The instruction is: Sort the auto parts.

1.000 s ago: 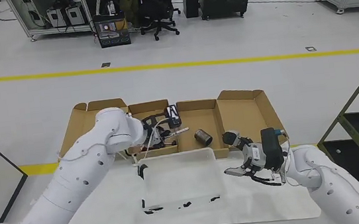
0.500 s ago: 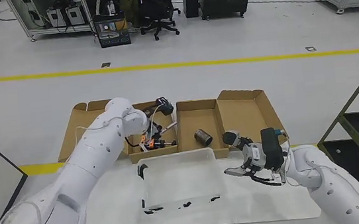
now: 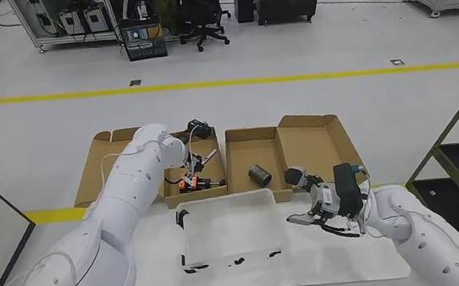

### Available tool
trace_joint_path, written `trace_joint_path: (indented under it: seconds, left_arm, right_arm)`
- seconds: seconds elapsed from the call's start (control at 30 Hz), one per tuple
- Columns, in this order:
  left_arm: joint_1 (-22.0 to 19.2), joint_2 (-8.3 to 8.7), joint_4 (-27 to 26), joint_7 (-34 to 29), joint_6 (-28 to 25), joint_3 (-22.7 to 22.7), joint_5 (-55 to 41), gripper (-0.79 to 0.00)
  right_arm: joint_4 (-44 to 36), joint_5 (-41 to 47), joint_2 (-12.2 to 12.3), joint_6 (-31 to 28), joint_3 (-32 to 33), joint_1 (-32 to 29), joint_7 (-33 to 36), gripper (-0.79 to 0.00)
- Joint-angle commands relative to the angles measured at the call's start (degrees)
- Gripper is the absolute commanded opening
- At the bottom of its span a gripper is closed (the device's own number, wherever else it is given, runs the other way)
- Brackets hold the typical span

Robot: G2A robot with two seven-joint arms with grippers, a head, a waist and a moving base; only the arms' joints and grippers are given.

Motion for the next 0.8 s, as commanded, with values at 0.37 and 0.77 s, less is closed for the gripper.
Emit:
trace_joint_path:
  seconds: [0.37,0.77]
  left_arm:
    - [-2.01,-1.08,5.18,6.65,-7.46,-2.52,-3.23,0.0]
    - [-0.98,4.71,8.73,24.8,-31.95,-6.48,-5.93,0.0]
  right_arm:
    - [0.0,0.0,0.0,0.0,0.0,0.0,0.0,0.0]
    - [0.0,0.0,0.0,0.0,0.0,0.0,0.0,0.0]
